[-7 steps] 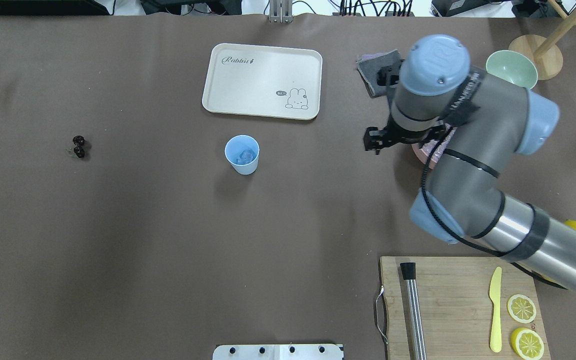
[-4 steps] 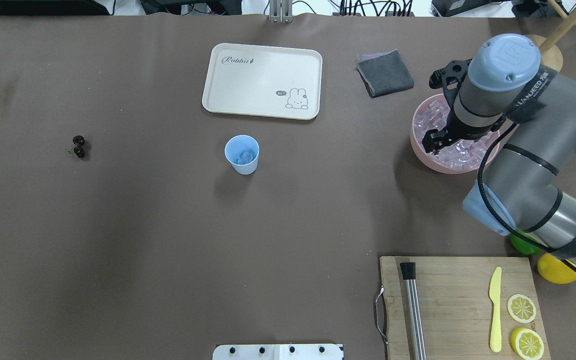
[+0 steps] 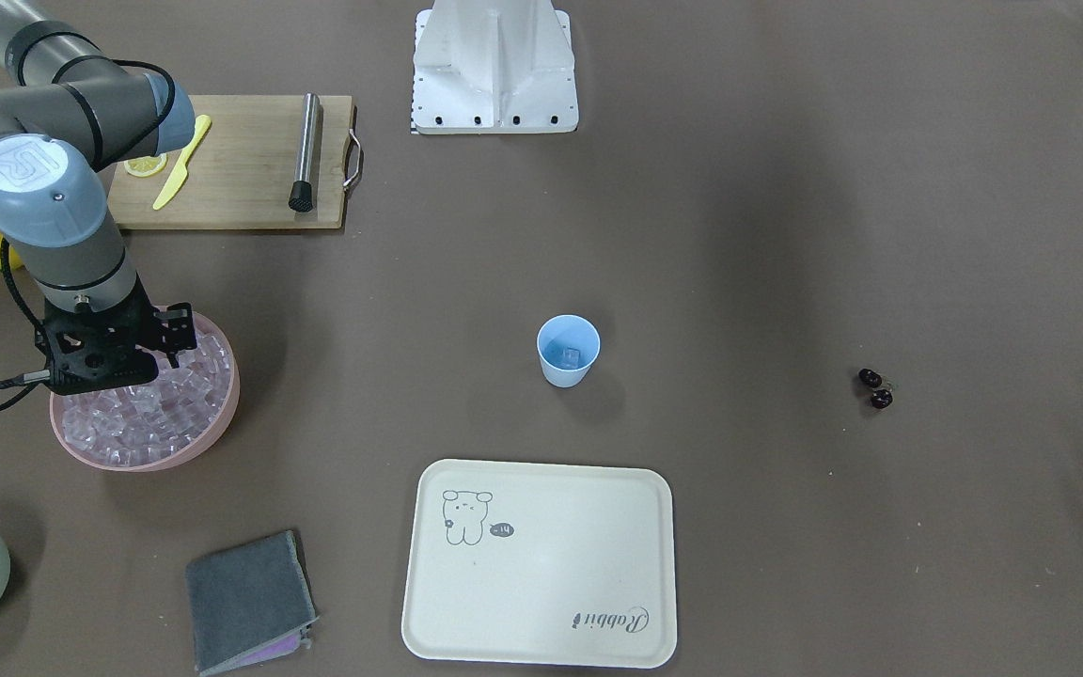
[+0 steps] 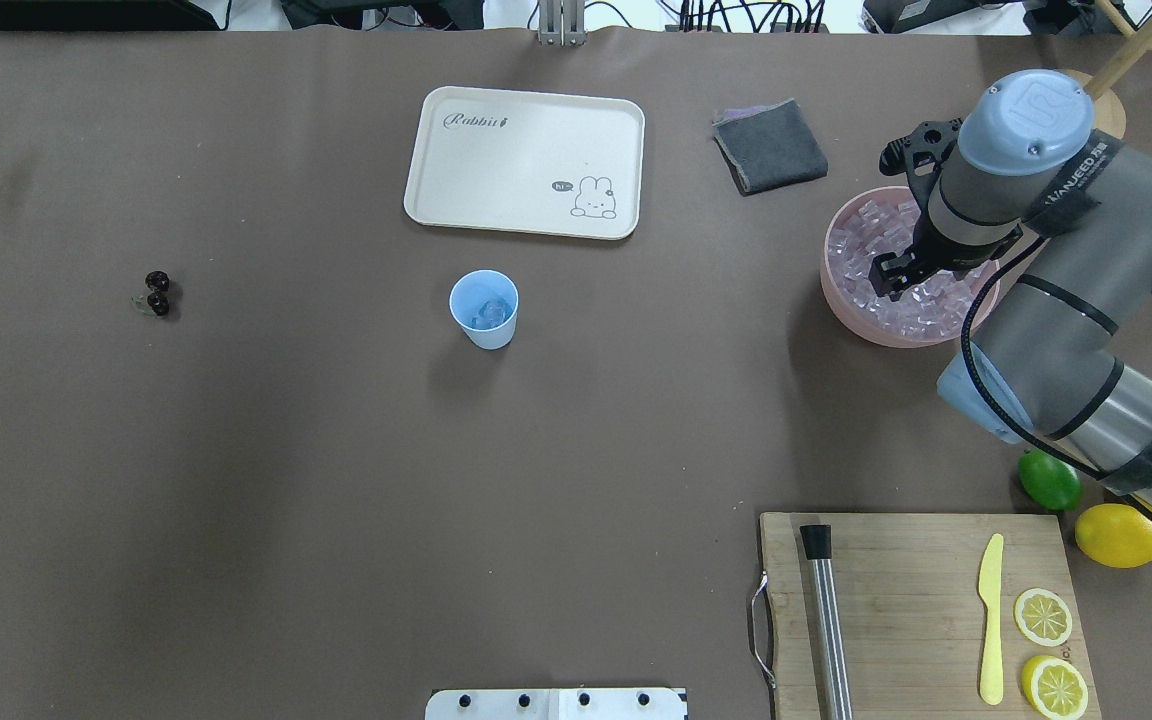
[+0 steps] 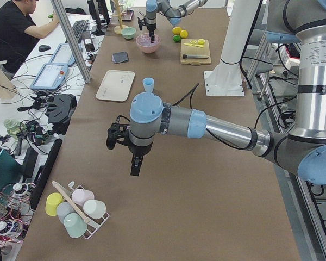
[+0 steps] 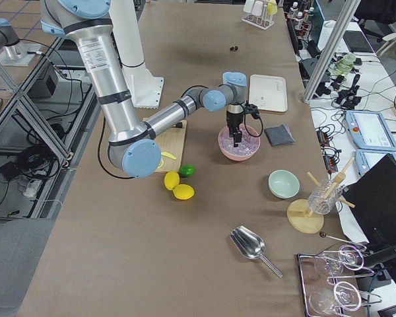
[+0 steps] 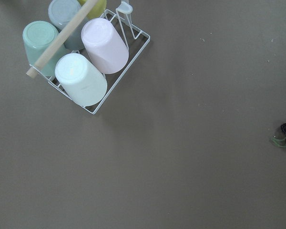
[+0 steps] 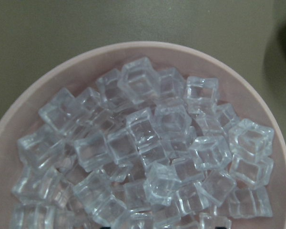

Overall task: Put ice and cherries in cup
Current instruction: 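Grasp a third ice cube with the right gripper and lift it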

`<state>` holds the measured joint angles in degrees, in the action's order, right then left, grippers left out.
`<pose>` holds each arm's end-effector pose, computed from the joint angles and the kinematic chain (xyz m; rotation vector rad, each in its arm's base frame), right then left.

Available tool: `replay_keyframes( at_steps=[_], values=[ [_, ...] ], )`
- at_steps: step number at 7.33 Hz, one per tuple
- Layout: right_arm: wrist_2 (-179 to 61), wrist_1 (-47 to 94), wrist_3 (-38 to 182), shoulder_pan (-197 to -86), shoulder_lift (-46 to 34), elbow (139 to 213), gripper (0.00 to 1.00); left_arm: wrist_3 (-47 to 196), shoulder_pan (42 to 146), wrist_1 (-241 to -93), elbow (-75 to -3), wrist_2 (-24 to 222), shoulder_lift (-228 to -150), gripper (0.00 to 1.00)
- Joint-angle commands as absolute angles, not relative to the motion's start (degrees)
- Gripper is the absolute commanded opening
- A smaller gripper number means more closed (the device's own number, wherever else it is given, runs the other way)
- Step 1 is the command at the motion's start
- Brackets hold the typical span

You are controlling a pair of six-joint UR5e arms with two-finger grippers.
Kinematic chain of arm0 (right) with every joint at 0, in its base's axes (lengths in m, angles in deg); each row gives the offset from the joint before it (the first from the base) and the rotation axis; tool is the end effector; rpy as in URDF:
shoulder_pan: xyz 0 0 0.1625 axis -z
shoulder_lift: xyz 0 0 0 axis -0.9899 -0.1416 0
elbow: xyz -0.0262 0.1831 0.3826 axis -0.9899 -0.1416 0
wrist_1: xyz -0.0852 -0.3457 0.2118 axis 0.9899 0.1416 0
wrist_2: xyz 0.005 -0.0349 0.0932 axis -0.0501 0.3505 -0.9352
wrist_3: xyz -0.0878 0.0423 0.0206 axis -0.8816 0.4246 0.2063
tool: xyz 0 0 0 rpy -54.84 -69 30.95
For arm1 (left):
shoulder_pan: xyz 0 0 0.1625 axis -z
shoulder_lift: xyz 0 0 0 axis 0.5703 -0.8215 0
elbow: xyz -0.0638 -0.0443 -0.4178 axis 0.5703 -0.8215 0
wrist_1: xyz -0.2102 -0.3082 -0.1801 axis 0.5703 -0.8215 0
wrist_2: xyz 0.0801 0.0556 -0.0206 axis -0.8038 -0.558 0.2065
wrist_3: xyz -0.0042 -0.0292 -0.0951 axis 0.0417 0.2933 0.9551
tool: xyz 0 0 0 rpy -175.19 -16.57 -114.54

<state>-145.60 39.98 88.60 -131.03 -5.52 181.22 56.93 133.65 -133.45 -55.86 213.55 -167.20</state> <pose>-0.3317 -0.5358 0.4174 0.1389 -0.5340 -0.2070 -0.1333 -0.4543 0.5345 0.2214 0.7843 -0.0379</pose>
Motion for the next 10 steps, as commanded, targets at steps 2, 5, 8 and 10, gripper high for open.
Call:
replay_keyframes(
  at_steps=[2,5,8,10],
  values=[
    [-145.7,37.8,89.7,-131.2,-4.8,178.0,0.70,56.9,133.6,-133.6,-55.8,213.5,-167.1,0.98],
    [-145.6,37.7,92.5,-130.7,-3.5,177.3,0.64,56.9,133.6,-133.6,-55.8,213.5,-167.1,0.98],
    [-145.6,37.7,92.3,-130.6,-3.2,176.0,0.61,56.9,133.6,-133.6,-56.2,213.7,-167.1,0.98],
    [-145.6,37.7,92.6,-130.6,-3.0,175.5,0.57,56.9,133.6,-133.7,-56.2,213.7,-167.0,0.98]
  ],
)
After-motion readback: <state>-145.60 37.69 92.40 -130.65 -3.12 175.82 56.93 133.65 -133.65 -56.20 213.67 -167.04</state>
